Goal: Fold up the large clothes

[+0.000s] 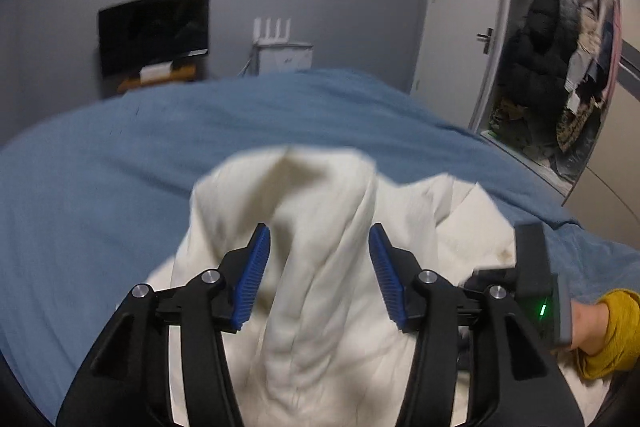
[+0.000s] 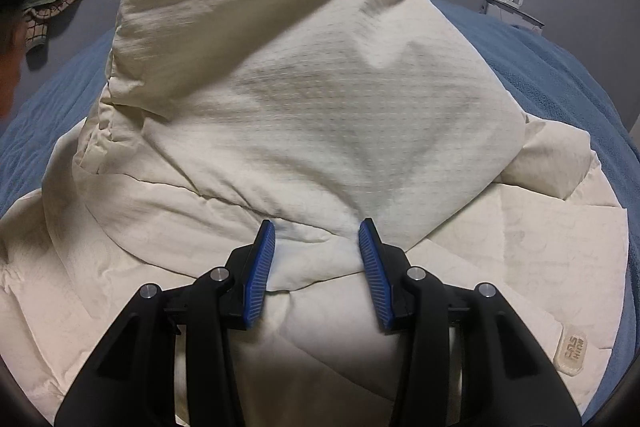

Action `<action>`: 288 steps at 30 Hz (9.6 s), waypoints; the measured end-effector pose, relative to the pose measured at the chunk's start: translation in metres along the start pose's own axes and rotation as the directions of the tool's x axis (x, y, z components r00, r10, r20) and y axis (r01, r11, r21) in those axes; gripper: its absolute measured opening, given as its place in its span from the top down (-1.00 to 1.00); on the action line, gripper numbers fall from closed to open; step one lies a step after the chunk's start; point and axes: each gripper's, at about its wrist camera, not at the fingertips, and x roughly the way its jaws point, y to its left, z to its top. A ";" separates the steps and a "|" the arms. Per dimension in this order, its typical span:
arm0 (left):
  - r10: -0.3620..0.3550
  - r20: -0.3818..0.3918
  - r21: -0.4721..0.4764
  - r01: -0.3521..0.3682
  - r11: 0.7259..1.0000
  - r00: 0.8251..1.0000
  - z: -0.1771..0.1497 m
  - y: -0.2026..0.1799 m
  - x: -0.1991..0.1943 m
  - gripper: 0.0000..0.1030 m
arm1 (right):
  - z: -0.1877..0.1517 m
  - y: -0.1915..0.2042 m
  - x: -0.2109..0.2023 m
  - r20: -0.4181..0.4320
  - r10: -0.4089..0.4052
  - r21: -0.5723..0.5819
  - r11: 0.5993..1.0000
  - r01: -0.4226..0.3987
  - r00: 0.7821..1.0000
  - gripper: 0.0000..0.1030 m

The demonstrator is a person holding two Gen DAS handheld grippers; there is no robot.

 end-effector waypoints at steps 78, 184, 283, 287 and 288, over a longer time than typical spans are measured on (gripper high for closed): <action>0.258 -0.111 -0.052 -0.264 0.963 0.960 -0.080 -0.088 -0.143 -0.78 | -0.088 0.021 -0.311 0.291 -0.213 0.213 0.965 0.154 0.933 -0.81; 0.250 -0.238 -0.401 -0.330 0.855 0.938 -0.036 0.103 -0.049 0.62 | 0.016 -0.168 -0.167 0.062 -0.246 0.546 0.820 0.173 0.967 0.86; 0.211 -0.560 -0.173 -0.362 0.916 0.801 -0.068 0.048 0.132 -0.91 | 0.057 -0.056 0.075 -0.259 -0.134 0.293 0.933 0.210 0.956 -0.75; 0.211 -0.559 -0.174 -0.362 0.916 0.802 -0.069 0.049 0.131 -0.91 | 0.058 -0.058 0.077 -0.257 -0.135 0.292 0.933 0.210 0.957 -0.75; 0.211 -0.560 -0.173 -0.362 0.916 0.801 -0.069 0.049 0.131 -0.91 | 0.058 -0.058 0.077 -0.258 -0.135 0.292 0.933 0.211 0.957 -0.75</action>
